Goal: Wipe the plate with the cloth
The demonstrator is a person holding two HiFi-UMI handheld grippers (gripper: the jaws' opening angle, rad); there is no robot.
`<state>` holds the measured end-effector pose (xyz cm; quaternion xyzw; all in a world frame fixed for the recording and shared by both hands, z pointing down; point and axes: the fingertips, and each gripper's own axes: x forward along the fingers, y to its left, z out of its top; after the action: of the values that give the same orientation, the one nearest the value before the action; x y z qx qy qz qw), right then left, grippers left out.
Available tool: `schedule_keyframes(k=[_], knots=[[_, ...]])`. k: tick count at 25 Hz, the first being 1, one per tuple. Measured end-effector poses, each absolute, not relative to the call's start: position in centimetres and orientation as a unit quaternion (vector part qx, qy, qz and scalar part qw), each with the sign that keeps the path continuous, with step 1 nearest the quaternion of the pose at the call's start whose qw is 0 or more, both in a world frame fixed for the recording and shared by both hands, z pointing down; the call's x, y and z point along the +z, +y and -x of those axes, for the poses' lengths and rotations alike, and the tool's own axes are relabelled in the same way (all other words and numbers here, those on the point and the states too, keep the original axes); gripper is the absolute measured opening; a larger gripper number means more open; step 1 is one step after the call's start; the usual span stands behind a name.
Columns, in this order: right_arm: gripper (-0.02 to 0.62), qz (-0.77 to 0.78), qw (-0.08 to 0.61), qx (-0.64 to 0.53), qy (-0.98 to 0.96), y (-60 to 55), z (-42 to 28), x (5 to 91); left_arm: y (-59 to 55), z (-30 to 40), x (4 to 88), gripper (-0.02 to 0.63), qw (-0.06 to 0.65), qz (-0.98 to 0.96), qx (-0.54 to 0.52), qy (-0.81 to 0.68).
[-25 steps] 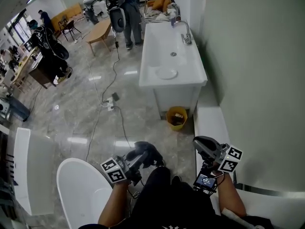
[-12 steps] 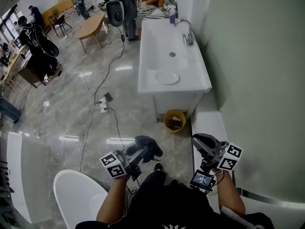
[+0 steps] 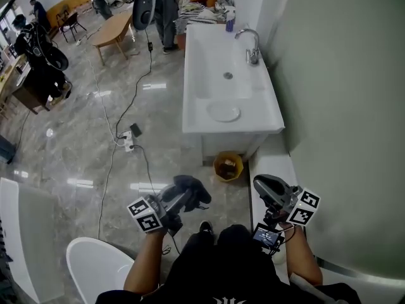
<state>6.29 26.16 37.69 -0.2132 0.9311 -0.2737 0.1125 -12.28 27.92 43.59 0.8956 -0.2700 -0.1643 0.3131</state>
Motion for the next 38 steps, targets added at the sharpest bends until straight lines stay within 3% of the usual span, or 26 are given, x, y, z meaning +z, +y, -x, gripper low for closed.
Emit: schedule_keyframes(k=[24,34,37,38], knots=[[0.006,0.177,0.097,-0.302,0.932,0.6,-12.2,42.0,4.8,7.5,45.3,0.064,0.313,-0.872,-0.134,-0.351],[0.009,0.205,0.074,-0.351,0.91,-7.0,-10.5,46.9,-3.0,9.7,47.7,0.063,0.324,-0.872,-0.126,-0.344],[0.11,0.214,0.06,-0.362,0.905,-8.5,-8.9,47.5,-5.1,11.1,48.2,0.064,0.333,-0.877,-0.12,-0.326],[0.11,0.217,0.053,-0.363,0.905,-9.0,-8.4,47.6,-5.8,11.6,48.2,0.064,0.335,-0.878,-0.119,-0.32]])
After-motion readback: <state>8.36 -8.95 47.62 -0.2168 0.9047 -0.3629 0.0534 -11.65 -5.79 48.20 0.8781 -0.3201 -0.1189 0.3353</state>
